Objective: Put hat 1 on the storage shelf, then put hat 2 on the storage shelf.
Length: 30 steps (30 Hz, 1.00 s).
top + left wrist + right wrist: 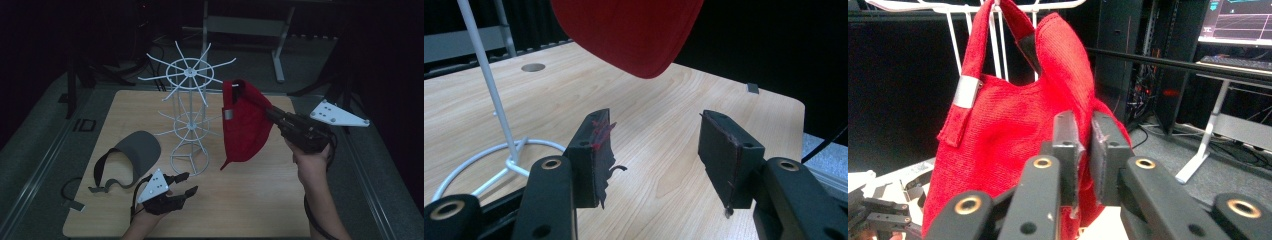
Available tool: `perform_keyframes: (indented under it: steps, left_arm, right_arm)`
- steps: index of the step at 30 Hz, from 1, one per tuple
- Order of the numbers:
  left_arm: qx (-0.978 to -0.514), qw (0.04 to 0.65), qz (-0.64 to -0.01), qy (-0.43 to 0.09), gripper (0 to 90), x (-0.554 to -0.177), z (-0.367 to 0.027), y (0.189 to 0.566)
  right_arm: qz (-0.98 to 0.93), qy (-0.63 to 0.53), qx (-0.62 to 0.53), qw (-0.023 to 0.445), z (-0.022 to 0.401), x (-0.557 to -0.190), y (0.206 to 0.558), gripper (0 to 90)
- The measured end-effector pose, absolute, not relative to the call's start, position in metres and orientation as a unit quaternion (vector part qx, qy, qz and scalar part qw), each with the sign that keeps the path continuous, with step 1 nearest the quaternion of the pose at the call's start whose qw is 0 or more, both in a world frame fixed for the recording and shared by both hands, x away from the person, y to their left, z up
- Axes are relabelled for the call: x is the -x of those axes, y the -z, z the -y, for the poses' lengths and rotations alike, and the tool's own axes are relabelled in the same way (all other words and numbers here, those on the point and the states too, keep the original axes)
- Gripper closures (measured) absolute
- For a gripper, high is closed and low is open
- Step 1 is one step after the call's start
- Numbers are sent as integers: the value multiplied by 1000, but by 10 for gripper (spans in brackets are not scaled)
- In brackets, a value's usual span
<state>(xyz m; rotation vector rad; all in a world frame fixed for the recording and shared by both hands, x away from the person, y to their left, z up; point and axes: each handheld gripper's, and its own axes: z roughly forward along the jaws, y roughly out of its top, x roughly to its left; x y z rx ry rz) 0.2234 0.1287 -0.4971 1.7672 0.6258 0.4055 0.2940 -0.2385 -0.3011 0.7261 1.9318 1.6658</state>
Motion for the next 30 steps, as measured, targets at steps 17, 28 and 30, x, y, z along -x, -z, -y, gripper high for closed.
perform_keyframes:
  steps: [17,28,30]
  left_arm:
    - [-755,568,-275,-179,480,-221,-137,497]
    - [-750,565,-290,-187,480,-218,-155,500]
    - [-749,563,-293,-191,480,-218,-160,502]
  right_arm:
    - [-708,-605,-270,246,277,-279,310,350]
    - [-720,-549,-345,247,303,-291,365,157]
    - [-716,-549,-355,244,311,-297,389,149]
